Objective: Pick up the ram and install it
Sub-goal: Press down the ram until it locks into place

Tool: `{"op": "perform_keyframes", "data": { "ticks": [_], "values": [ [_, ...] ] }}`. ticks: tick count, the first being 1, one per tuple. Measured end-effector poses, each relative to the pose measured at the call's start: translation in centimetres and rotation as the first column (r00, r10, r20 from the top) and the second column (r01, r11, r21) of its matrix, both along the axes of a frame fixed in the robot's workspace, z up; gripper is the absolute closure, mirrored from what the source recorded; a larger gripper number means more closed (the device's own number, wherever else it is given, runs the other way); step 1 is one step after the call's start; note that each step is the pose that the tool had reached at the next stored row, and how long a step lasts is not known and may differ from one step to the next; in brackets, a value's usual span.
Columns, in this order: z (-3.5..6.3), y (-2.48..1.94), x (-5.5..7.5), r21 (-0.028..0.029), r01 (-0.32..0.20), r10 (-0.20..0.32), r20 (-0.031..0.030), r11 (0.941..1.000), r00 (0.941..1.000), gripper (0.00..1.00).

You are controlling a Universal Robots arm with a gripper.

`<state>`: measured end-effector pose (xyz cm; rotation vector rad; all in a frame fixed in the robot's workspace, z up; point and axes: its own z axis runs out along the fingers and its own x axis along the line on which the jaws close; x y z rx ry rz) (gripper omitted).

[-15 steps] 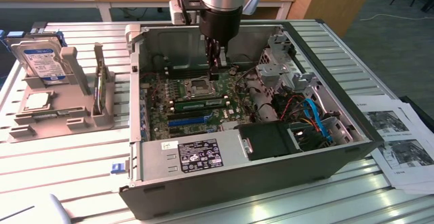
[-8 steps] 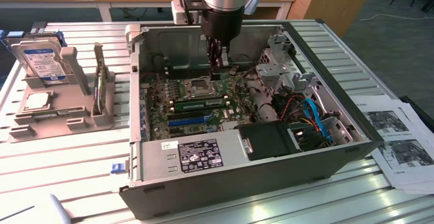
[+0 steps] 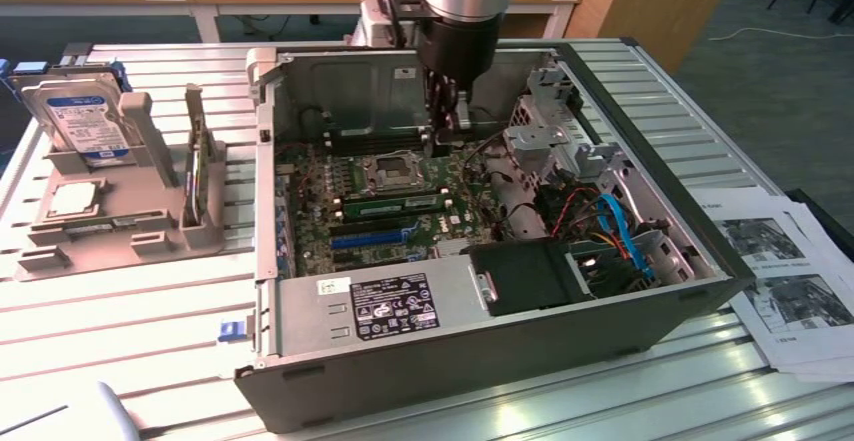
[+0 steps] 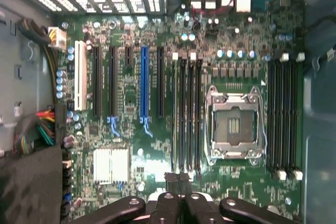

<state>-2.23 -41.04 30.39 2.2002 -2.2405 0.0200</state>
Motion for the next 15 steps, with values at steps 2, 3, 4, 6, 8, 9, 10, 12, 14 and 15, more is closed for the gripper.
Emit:
{"op": "perform_keyframes", "data": {
  "ticks": [2,3,4,6,8,9,10,12,14,15],
  "values": [
    [0.0,0.0,0.4,0.0,0.0,0.0,-0.0013,1.0,1.0,0.9],
    [0.0,0.0,0.7,0.0,0.0,0.0,-0.0021,1.0,1.0,0.9],
    [0.0,0.0,0.9,0.0,0.0,0.0,-0.0031,1.0,1.0,0.9],
    [0.0,0.0,1.3,0.0,0.0,0.0,-0.0041,1.0,1.0,0.9],
    [0.0,0.0,1.3,0.0,0.0,0.0,-0.0041,1.0,1.0,0.9],
    [0.0,0.0,1.3,0.0,0.0,0.0,-0.0042,1.0,1.0,0.9],
    [0.0,0.0,1.3,0.0,0.0,0.0,-0.0042,1.0,1.0,0.9],
    [-0.03,0.01,1.3,0.0,0.0,0.0,-0.0042,1.0,1.0,0.9],
    [-0.11,0.0,1.3,0.0001,0.0,0.0,-0.0042,1.0,1.0,0.9],
    [-0.15,0.0,1.3,0.0,0.0,0.0,-0.0042,1.0,1.0,0.9]
  ]
}}
